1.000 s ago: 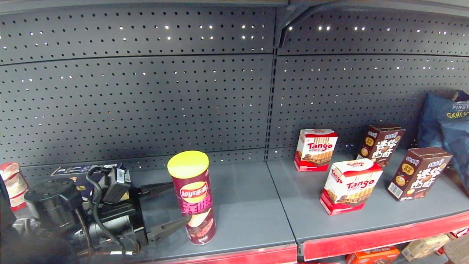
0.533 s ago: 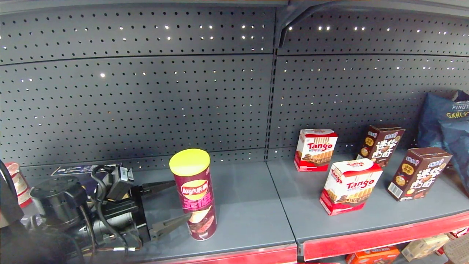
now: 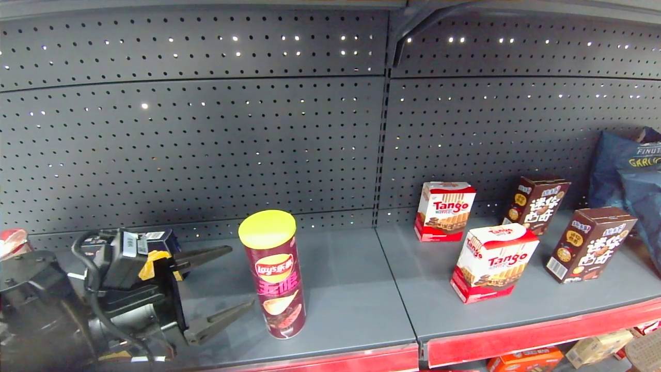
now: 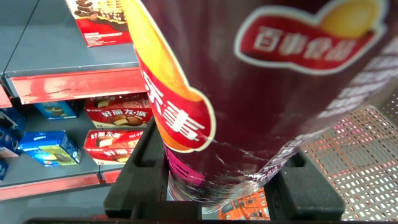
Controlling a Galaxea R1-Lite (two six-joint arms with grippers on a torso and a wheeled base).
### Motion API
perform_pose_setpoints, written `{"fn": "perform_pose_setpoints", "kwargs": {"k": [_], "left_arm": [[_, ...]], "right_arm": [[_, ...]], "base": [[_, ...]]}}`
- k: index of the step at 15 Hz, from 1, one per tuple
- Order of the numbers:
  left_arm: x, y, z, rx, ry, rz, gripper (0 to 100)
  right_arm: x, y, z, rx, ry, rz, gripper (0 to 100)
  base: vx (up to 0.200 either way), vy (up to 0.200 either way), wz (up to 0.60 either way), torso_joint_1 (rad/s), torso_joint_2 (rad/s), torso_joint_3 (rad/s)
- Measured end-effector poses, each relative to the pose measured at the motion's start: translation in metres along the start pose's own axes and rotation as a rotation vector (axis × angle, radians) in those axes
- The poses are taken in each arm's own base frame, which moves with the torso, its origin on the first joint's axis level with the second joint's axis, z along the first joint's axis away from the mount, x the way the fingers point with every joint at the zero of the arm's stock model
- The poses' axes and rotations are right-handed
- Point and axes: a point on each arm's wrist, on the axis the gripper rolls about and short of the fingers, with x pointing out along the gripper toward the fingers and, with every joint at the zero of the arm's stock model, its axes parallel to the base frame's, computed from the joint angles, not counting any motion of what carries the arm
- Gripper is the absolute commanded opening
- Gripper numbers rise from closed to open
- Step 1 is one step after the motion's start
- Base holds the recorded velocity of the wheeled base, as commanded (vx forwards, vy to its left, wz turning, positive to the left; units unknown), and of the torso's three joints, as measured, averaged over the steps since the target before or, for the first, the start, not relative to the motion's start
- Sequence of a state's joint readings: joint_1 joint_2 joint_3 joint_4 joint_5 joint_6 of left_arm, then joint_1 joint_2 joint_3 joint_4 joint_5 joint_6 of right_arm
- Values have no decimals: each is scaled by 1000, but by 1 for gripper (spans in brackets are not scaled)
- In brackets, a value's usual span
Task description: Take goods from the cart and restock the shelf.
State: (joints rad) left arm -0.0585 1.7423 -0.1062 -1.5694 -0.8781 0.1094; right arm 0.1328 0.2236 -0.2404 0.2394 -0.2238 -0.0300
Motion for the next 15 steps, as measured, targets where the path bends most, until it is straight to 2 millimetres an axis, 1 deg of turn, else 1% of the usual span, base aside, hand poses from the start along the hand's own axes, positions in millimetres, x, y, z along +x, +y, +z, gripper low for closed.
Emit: {"fn": "perform_pose_setpoints", "kwargs": {"k": [3,5,8,12,15], "left_arm": [[-18,-6,15,54,-43,53,100],[-32,-14,20,76,-51,117,100],[-48,-22,33,114,-91,342,100],[-65,-40,55,121,-208,429,100],[-80,-58,63,78,-250,515,100]], "right_arm": [[0,0,1,1,-6,-1,0],[0,0,1,2,-9,-5,0],[-2,-1,0,6,-23,-5,0],[-6,-1,-9,12,-52,-5,0],[-9,-2,-11,19,-81,-10,0]], "base": [[0,0,0,0,0,0],[0,0,0,0,0,0],[0,0,0,0,0,0],[0,0,0,0,0,0],[0,0,0,0,0,0]]}}
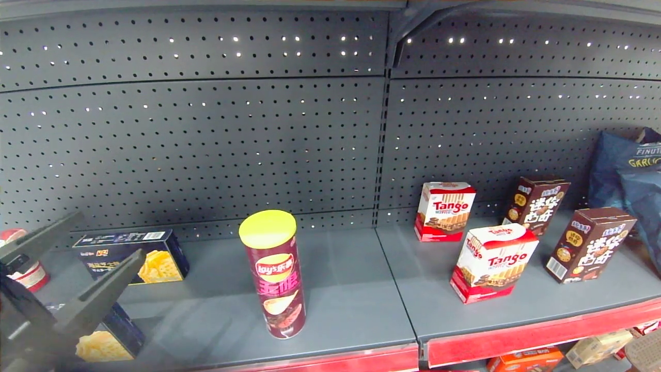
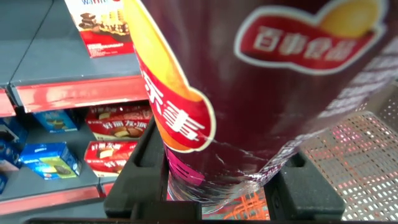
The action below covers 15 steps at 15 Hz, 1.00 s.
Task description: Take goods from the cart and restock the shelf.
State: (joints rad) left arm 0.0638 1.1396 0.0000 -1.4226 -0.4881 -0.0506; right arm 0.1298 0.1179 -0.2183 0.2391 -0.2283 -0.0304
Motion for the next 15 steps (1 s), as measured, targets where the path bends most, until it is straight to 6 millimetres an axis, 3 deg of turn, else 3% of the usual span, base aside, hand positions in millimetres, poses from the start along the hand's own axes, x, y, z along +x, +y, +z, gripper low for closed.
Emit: {"fn": "perform_pose_setpoints", "kwargs": {"k": [4,8,10,12,15], "left_arm": [[-40,-20,8,-52,18,69,100],[-92,-46,2,-102,104,125,100],[-113,-57,5,-78,49,165,100],[-124,-60,0,-44,11,250,100],[-131,-56,-29,-5,96,492,100]], "right_arm": [[-2,-1,1,7,-26,-8,0],[-3,-1,2,15,-38,-20,0],[-3,-1,3,19,-41,-28,0],[-2,-1,1,18,-36,-29,0],[-2,-1,0,16,-33,-31,0]], "base": [[0,0,0,0,0,0],[0,0,0,0,0,0],[0,0,0,0,0,0],[0,0,0,0,0,0],[0,0,0,0,0,0]]}}
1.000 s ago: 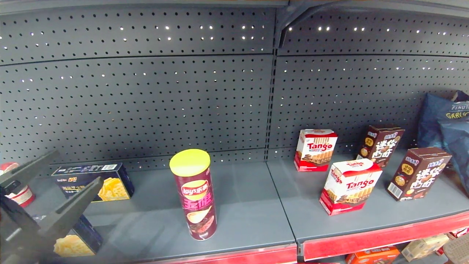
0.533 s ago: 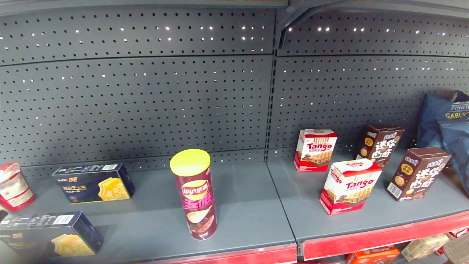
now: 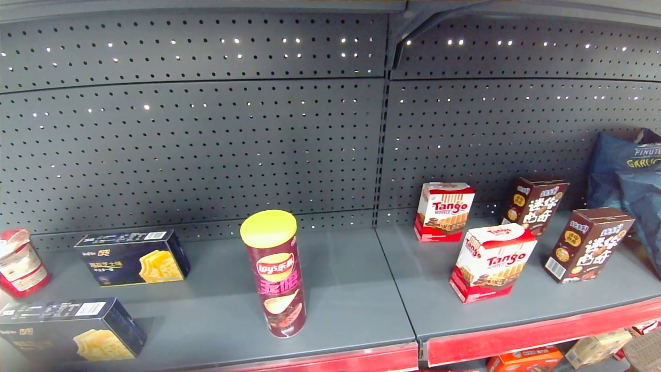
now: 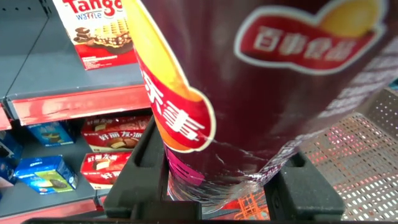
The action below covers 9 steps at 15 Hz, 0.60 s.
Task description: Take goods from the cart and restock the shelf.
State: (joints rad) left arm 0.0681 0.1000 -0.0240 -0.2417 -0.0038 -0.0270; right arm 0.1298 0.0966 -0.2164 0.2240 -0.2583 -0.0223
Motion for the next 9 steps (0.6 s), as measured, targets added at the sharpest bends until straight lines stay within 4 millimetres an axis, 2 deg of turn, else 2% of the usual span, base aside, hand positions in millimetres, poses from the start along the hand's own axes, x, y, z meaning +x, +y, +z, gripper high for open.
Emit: {"fn": "perform_pose_setpoints", "kwargs": {"k": [3,6,9], "left_arm": [[-3,2,-26,29,205,67,100],[-4,2,-31,43,244,64,100],[-6,1,-31,33,231,-57,100]], "right_arm": [[-1,0,1,1,-5,0,0],[-1,0,2,-1,-7,7,0],[-3,0,6,-1,-24,49,0]], "base": [[0,0,0,0,0,0],[0,0,0,0,0,0],[0,0,0,0,0,0]]}}
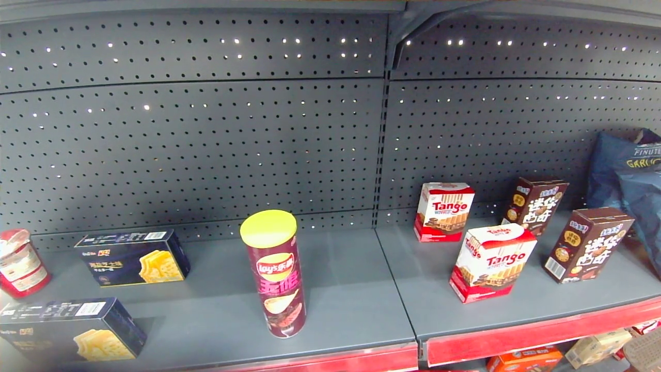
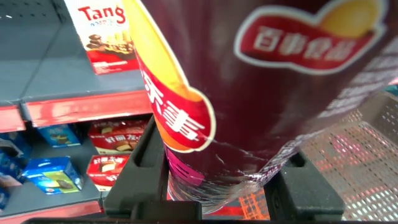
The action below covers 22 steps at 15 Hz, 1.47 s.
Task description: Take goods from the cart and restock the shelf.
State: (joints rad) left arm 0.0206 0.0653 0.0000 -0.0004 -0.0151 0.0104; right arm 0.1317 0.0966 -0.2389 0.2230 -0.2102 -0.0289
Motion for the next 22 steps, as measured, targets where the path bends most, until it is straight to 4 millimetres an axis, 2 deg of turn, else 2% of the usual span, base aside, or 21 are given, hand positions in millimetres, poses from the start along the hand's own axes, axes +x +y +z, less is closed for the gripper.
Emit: {"fn": "perform_pose_setpoints", "kwargs": {"k": [6,13,17,19,22], "left_arm": [[-4,0,-1,1,-54,-29,100],[-4,0,-2,1,-58,-29,100],[-4,0,-2,1,-58,-29,100],[-4,0,-1,0,-58,-29,100],[-4,0,-2,1,-57,-29,100]], "right_arm": [[-6,-2,18,9,-54,60,0],[2,-7,74,7,-72,234,0],[24,2,105,-15,-25,319,0],[43,11,122,-40,18,263,0],[70,24,152,-57,37,238,0]], "base": [[0,0,0,0,0,0],[0,0,0,0,0,0],[0,0,0,0,0,0],[0,0,0,0,0,0],[0,0,600,6,5,2]]}}
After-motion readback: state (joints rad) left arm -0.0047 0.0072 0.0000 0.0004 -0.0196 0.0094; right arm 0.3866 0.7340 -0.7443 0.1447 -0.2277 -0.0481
